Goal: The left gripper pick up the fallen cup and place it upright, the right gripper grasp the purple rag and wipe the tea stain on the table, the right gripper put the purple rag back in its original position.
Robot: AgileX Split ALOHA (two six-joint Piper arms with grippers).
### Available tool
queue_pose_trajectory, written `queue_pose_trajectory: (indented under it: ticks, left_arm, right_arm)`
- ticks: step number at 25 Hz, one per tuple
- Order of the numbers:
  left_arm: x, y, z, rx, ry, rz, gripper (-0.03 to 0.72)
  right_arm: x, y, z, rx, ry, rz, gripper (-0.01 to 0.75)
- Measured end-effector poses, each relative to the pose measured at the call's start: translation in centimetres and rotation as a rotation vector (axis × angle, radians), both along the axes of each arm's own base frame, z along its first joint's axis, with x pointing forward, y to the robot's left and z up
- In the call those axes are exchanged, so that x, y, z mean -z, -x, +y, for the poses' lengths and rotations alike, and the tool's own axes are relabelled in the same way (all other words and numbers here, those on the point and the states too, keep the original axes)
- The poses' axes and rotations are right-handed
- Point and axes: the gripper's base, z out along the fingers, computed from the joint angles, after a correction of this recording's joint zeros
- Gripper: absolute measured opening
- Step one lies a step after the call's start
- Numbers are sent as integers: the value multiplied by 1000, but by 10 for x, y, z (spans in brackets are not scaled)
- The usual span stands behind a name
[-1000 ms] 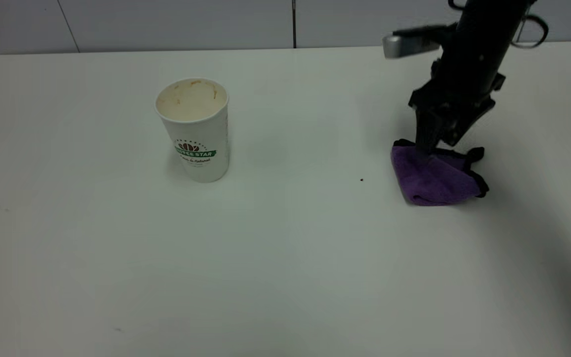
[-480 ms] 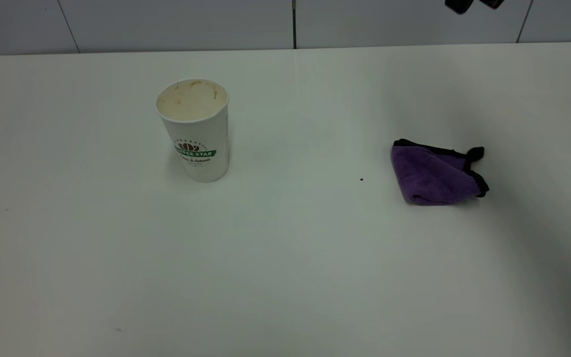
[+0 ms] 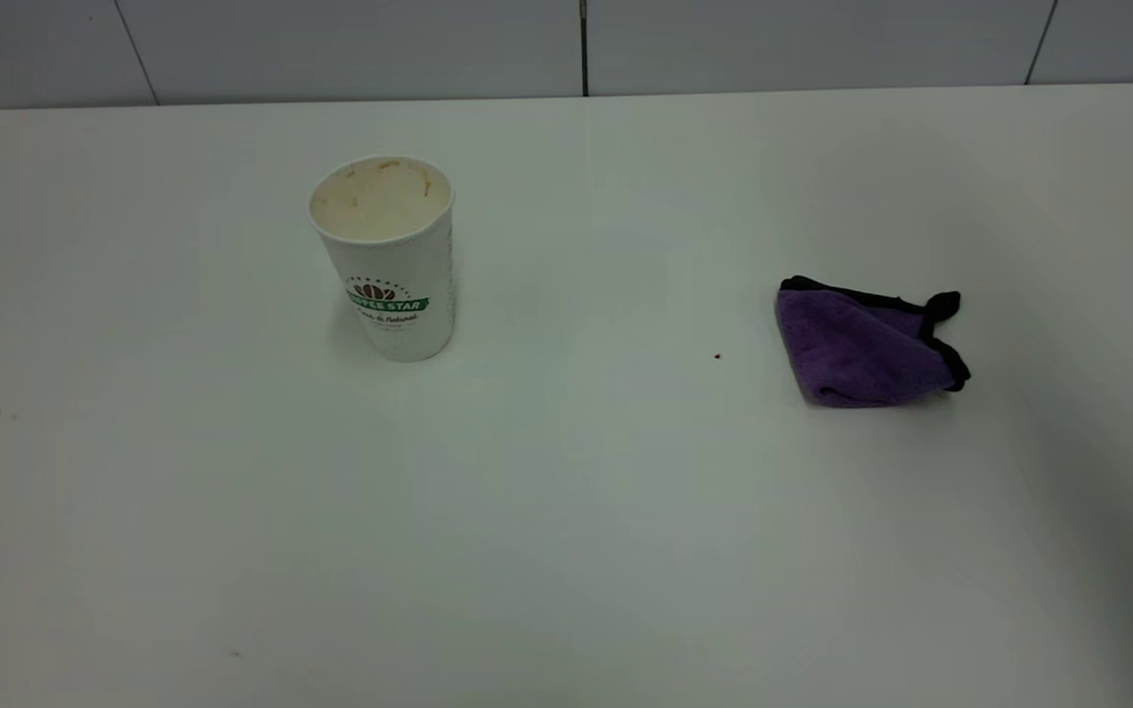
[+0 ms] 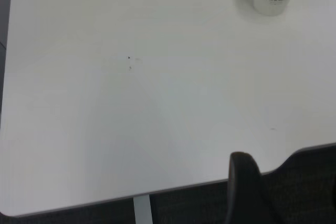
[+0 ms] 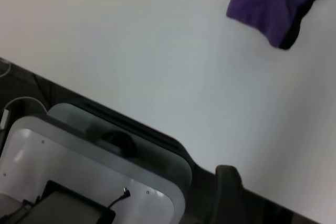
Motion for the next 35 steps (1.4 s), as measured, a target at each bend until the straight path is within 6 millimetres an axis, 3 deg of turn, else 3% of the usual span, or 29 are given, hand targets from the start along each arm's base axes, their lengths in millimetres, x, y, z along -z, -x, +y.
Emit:
queue_pose_trajectory:
  ticks: [11,18,24,35]
  left_arm:
    - [0,0,0,0,0,0,429]
    - [0,0,0,0,0,0,429]
    - [0,0,0,1,-1,0,429]
    - [0,0,0,1,-1,0,429]
  right_arm:
    - [-7,137,-42,159,104,-119,490]
    - [16,207,-59,176,88,-254,490]
    - [46,236,-65,196,46,-408,490]
    - [43,252,-69,203,19,-503,488]
